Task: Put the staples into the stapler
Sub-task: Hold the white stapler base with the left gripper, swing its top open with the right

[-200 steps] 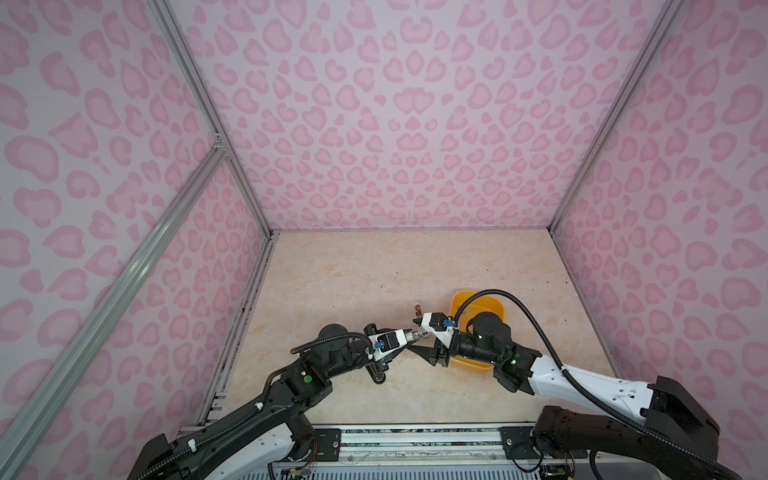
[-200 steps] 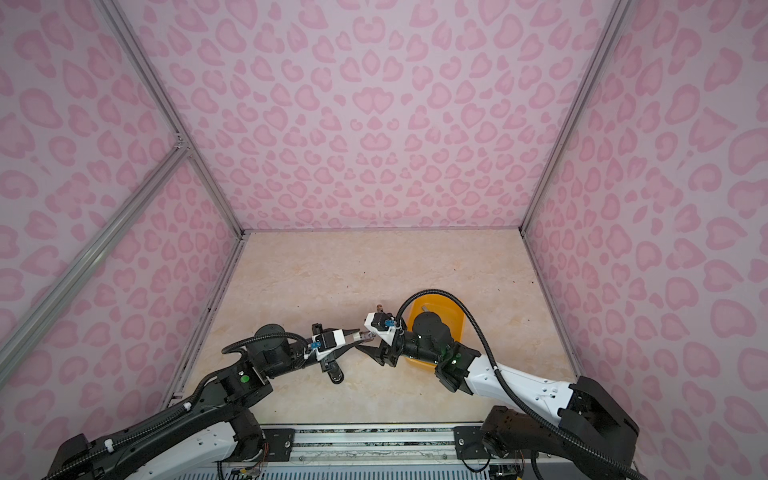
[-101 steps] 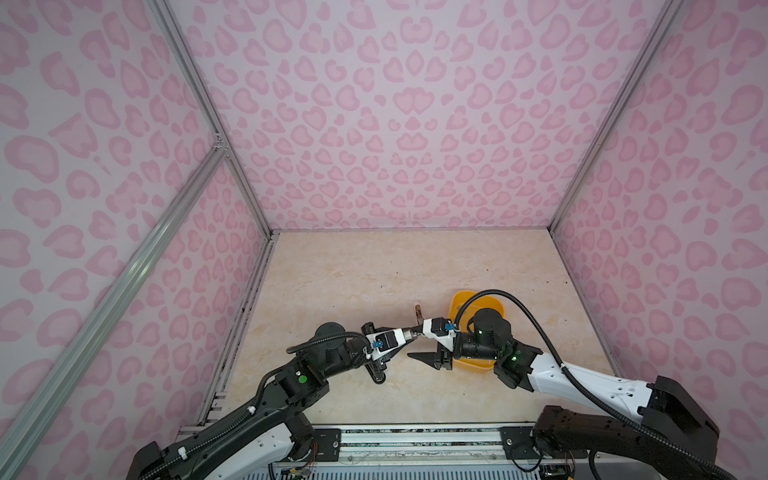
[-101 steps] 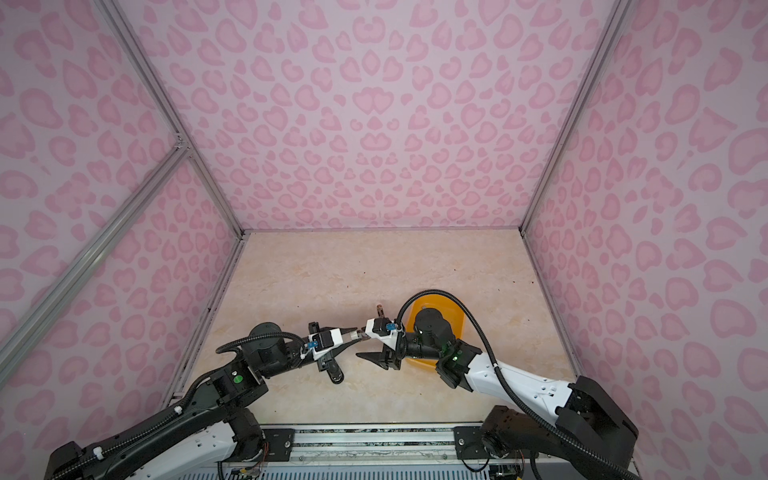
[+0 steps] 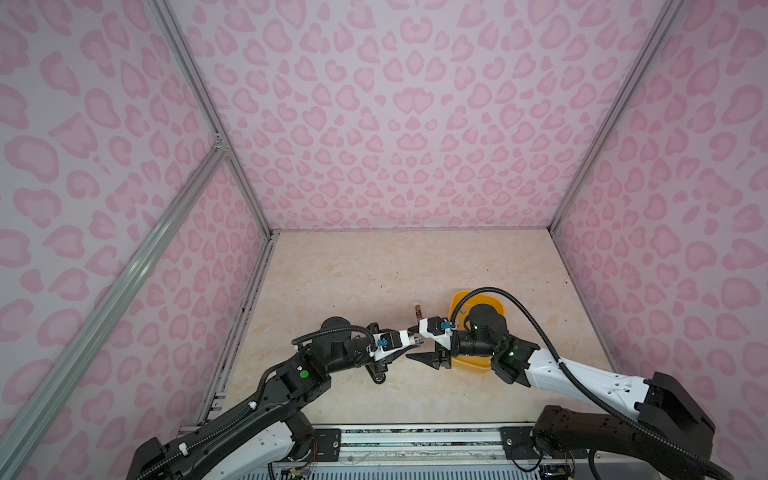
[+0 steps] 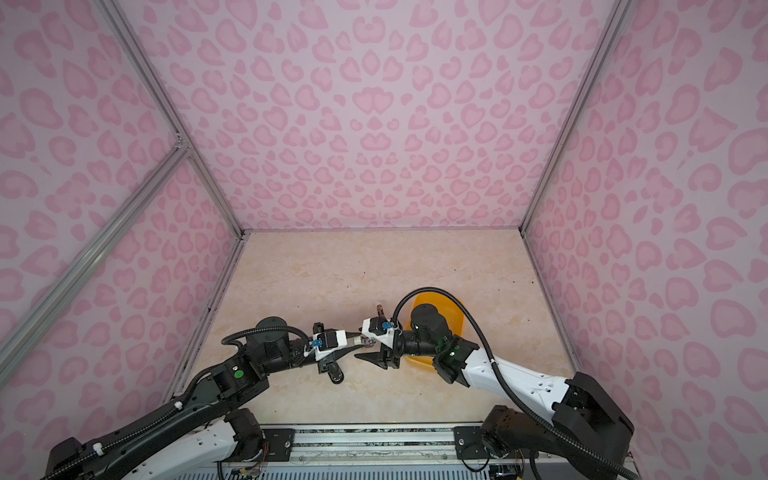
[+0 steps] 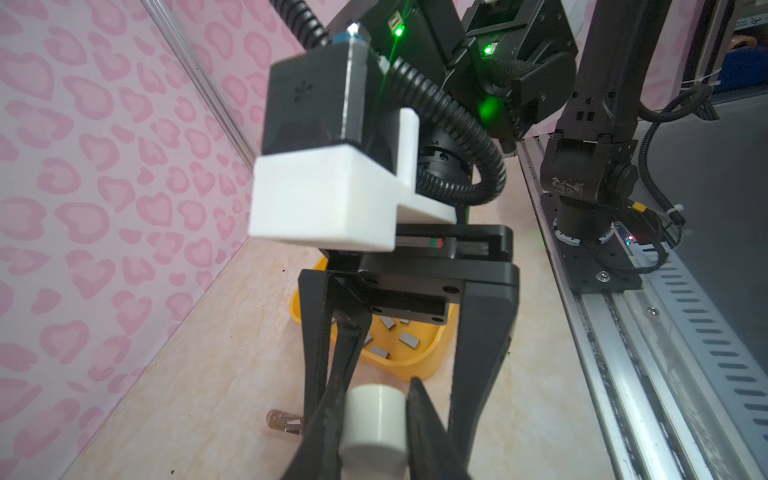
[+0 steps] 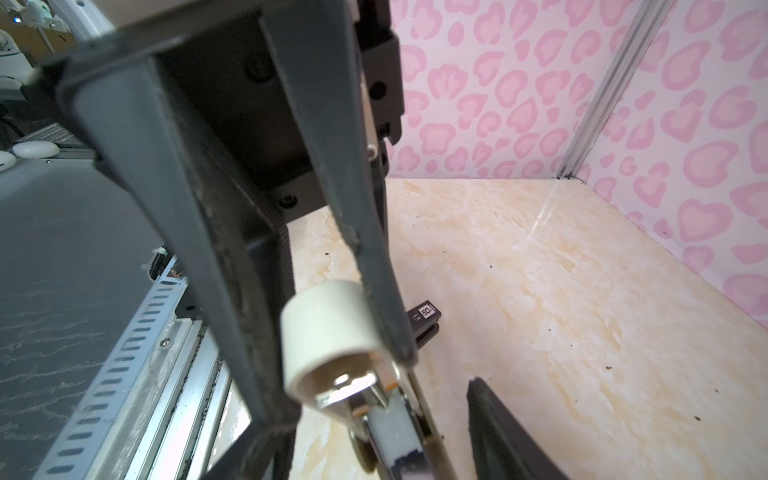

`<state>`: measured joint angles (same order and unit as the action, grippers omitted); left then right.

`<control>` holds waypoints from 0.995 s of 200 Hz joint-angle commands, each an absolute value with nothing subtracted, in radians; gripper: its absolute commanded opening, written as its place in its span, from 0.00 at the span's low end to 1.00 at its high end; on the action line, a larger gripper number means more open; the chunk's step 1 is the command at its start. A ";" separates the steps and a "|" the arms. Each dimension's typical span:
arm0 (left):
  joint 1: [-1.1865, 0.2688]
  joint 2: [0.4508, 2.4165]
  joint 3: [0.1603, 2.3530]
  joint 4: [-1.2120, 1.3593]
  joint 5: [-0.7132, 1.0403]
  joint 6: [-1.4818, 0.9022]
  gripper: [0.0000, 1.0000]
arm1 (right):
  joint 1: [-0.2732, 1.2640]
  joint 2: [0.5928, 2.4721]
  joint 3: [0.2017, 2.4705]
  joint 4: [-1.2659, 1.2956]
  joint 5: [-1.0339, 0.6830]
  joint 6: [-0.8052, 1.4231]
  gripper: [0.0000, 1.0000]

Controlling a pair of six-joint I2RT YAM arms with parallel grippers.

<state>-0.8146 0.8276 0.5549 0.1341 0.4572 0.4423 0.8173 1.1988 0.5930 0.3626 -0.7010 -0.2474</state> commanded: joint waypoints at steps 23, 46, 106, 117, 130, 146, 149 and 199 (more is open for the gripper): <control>-0.813 0.822 0.566 0.138 0.466 0.446 0.03 | 0.819 1.223 0.609 0.339 -0.725 -0.260 0.55; -0.813 0.809 0.559 0.141 0.456 0.442 0.03 | 0.819 1.240 0.615 0.334 -0.733 -0.264 0.51; -0.813 0.811 0.561 0.150 0.455 0.435 0.03 | 0.819 1.260 0.632 0.322 -0.759 -0.266 0.32; -0.813 0.805 0.554 0.173 0.421 0.415 0.03 | 0.819 1.259 0.632 0.327 -0.761 -0.262 0.25; -0.813 0.787 0.534 0.217 0.366 0.393 0.15 | 0.819 1.256 0.630 0.336 -0.760 -0.259 0.19; -0.813 0.757 0.497 0.272 0.297 0.366 0.39 | 0.819 1.256 0.624 0.354 -0.758 -0.250 0.15; -0.813 0.752 0.492 0.284 0.287 0.361 0.42 | 0.819 1.257 0.624 0.358 -0.756 -0.248 0.15; -0.813 0.705 0.422 0.393 0.037 0.295 0.64 | 0.867 1.259 0.643 0.370 -0.566 -0.165 0.01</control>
